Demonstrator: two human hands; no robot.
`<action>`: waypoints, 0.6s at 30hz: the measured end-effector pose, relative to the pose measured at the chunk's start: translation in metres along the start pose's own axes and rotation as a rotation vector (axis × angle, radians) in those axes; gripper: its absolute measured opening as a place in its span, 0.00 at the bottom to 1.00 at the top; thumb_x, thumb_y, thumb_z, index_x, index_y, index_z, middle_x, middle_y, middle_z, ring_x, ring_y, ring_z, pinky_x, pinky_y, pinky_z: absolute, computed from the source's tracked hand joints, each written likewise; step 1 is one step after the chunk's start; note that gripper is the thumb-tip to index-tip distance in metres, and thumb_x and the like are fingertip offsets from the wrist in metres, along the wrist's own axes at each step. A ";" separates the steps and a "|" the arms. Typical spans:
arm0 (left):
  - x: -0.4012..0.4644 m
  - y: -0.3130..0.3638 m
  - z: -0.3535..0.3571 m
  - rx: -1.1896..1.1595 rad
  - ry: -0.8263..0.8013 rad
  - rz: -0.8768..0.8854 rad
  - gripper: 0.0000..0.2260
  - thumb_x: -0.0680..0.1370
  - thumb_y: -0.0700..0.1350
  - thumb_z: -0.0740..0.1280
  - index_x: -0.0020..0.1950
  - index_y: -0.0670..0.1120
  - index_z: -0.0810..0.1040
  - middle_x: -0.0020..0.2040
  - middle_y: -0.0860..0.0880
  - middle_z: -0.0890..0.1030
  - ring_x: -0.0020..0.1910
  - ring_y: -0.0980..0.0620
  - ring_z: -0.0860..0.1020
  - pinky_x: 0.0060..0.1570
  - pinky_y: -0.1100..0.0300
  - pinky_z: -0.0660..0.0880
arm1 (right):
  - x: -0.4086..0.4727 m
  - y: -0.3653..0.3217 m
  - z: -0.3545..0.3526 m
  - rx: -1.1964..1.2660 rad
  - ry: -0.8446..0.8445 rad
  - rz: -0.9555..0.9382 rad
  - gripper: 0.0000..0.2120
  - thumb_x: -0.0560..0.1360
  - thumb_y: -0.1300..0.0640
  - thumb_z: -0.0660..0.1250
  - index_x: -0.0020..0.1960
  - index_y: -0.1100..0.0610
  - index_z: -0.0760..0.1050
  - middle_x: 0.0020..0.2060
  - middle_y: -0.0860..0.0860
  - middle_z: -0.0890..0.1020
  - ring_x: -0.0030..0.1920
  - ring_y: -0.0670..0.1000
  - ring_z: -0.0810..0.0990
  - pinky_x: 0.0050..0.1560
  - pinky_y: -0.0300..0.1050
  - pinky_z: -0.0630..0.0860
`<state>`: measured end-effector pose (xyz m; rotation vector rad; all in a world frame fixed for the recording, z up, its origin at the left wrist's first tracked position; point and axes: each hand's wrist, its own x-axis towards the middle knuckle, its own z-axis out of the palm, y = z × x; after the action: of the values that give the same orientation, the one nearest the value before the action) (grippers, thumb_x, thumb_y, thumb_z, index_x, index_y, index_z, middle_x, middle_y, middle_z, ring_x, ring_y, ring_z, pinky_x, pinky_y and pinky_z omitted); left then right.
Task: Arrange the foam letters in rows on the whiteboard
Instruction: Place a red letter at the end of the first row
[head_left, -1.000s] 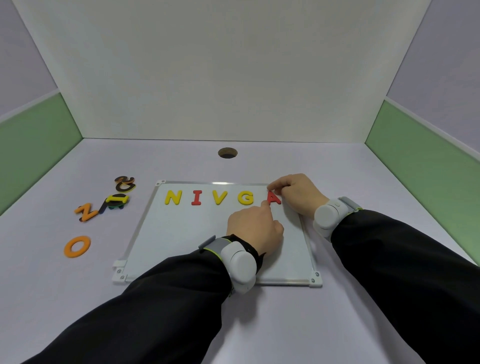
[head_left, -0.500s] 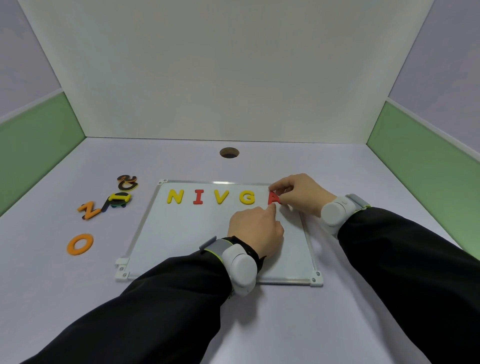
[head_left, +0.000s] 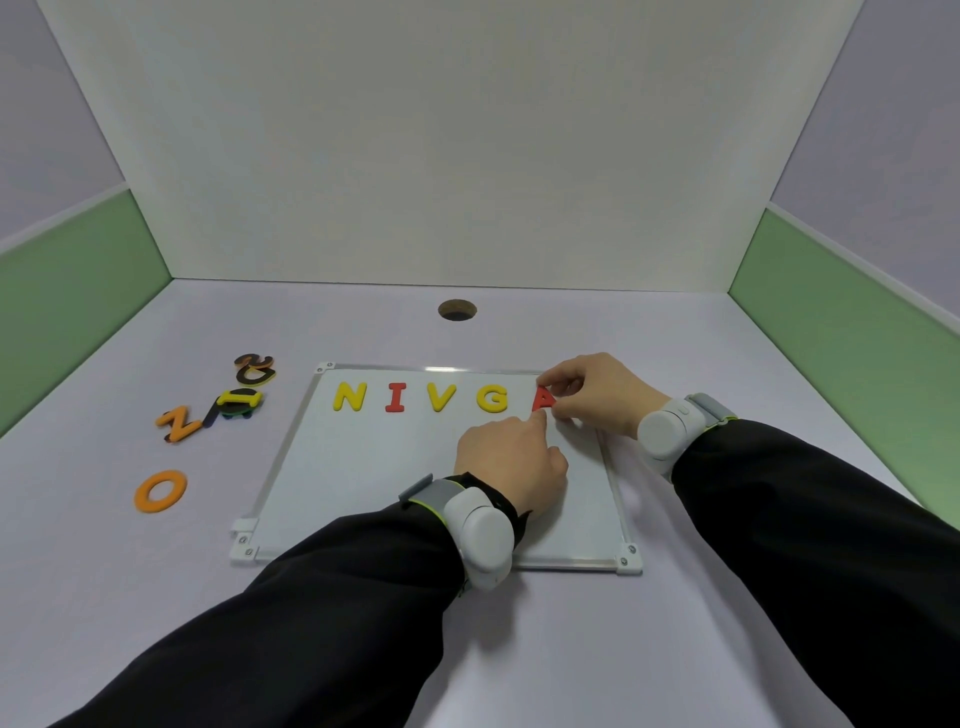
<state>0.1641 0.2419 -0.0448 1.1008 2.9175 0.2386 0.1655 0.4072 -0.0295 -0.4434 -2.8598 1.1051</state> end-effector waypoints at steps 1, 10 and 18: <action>0.000 0.000 0.000 0.000 -0.001 0.000 0.18 0.81 0.52 0.53 0.67 0.47 0.68 0.48 0.46 0.79 0.46 0.44 0.78 0.39 0.54 0.68 | 0.001 0.000 0.000 0.000 -0.001 0.002 0.18 0.68 0.66 0.70 0.57 0.54 0.83 0.47 0.50 0.84 0.44 0.47 0.81 0.48 0.34 0.76; 0.000 0.000 0.000 0.001 -0.004 -0.002 0.18 0.81 0.52 0.53 0.68 0.47 0.68 0.48 0.46 0.79 0.42 0.45 0.75 0.38 0.54 0.67 | 0.000 -0.001 0.000 0.013 -0.007 -0.001 0.18 0.68 0.66 0.70 0.56 0.54 0.83 0.45 0.49 0.83 0.42 0.46 0.79 0.46 0.34 0.74; -0.001 -0.004 -0.003 -0.010 -0.010 0.040 0.15 0.81 0.51 0.54 0.63 0.46 0.69 0.42 0.48 0.73 0.39 0.45 0.72 0.37 0.55 0.67 | 0.001 -0.001 -0.001 0.115 -0.026 0.036 0.17 0.71 0.66 0.69 0.58 0.57 0.81 0.46 0.51 0.83 0.44 0.48 0.80 0.50 0.37 0.76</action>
<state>0.1621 0.2380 -0.0421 1.1566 2.8842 0.2474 0.1642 0.4073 -0.0277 -0.4788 -2.8016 1.2822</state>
